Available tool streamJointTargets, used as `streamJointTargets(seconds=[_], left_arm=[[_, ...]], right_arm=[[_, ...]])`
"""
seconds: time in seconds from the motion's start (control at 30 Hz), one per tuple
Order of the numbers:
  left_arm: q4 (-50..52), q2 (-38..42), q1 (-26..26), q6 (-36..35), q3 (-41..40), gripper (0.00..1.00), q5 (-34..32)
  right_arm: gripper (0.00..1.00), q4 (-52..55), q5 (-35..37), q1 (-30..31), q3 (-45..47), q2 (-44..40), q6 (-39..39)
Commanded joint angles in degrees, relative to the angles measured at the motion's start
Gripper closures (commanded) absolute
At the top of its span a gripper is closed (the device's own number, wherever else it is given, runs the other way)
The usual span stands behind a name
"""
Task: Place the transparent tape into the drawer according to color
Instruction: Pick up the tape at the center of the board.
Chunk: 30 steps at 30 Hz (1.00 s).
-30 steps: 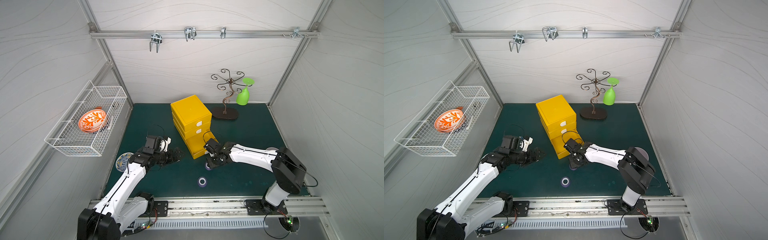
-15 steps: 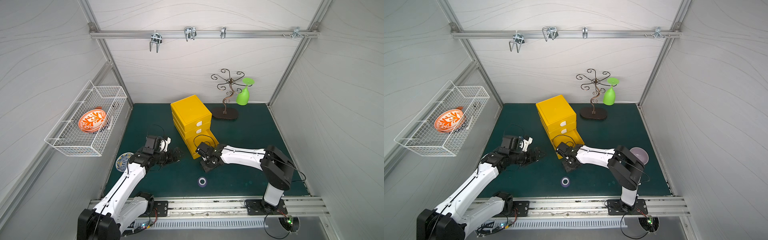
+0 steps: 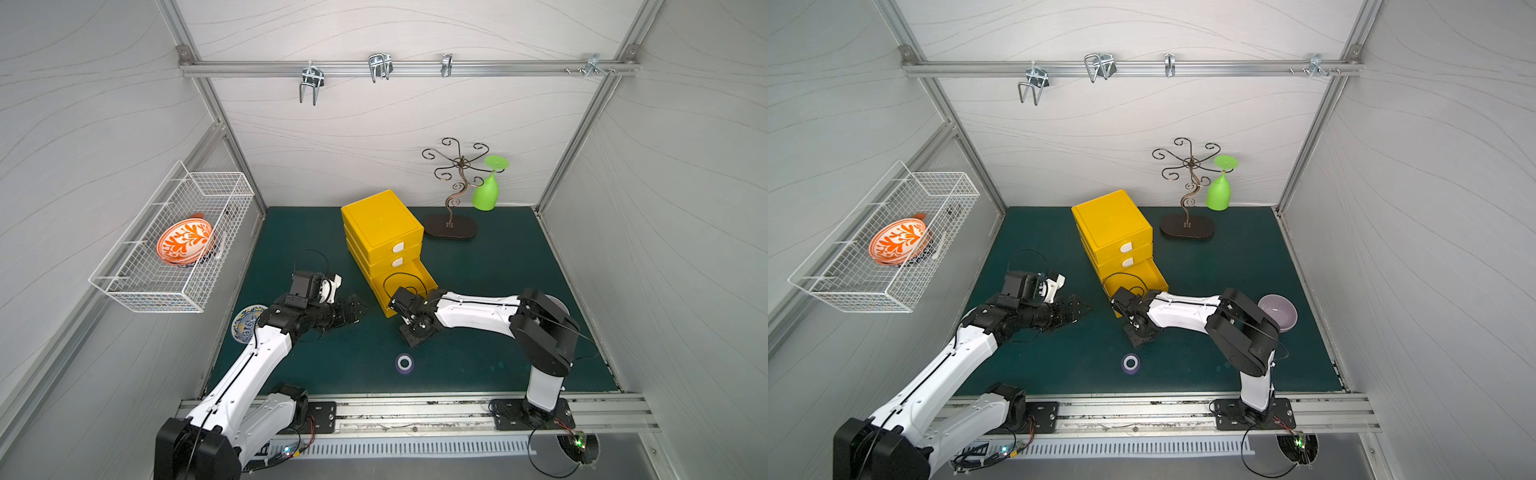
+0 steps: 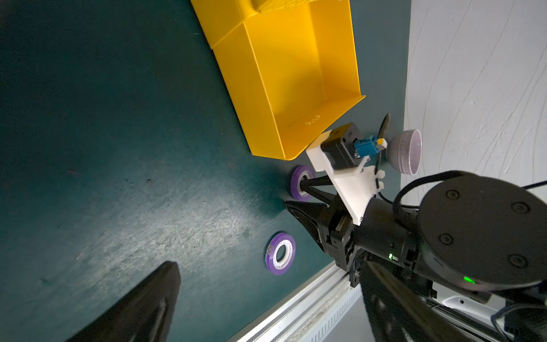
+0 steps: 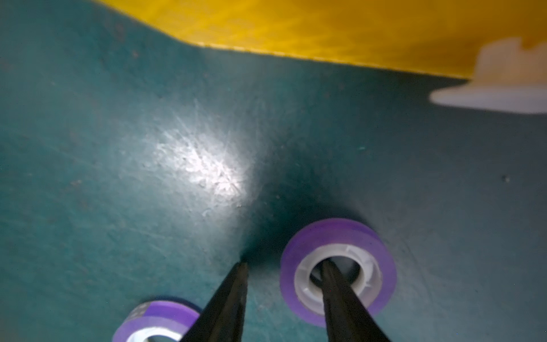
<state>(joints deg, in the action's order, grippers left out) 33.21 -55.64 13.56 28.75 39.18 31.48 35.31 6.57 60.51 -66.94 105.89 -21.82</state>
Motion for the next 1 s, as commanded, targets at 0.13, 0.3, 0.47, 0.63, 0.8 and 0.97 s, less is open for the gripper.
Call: streamJointTargets(seconds=[0.13,0.3,0.47,0.63,0.8,0.97], left_arm=[[-0.1,0.0,0.2,-0.5,0.3,0.01,-0.5],[0.0,0.0,0.2,-0.5,0.3,0.01,-0.5],[0.1,0.2,0.1,-0.5,0.3,0.01,-0.6],[0.3,0.2,0.1,-0.5,0.4,0.01,-0.8],[0.3,0.3,0.1,-0.5,0.4,0.01,-0.9],[0.5,0.4,0.1,-0.5,0.5,0.01,-1.1]], right_arm=[[0.7,4.9,-0.8,0.2,-1.4,4.6,2.7],[0.83,5.6,-0.4,0.7,-1.6,5.5,2.6],[0.99,5.2,-0.3,0.9,-1.4,6.0,2.1],[1.0,4.6,0.2,0.9,-1.0,4.9,1.7],[1.0,4.0,1.3,0.9,-0.4,2.3,1.0],[1.0,4.1,2.4,0.9,0.1,-1.5,0.0]])
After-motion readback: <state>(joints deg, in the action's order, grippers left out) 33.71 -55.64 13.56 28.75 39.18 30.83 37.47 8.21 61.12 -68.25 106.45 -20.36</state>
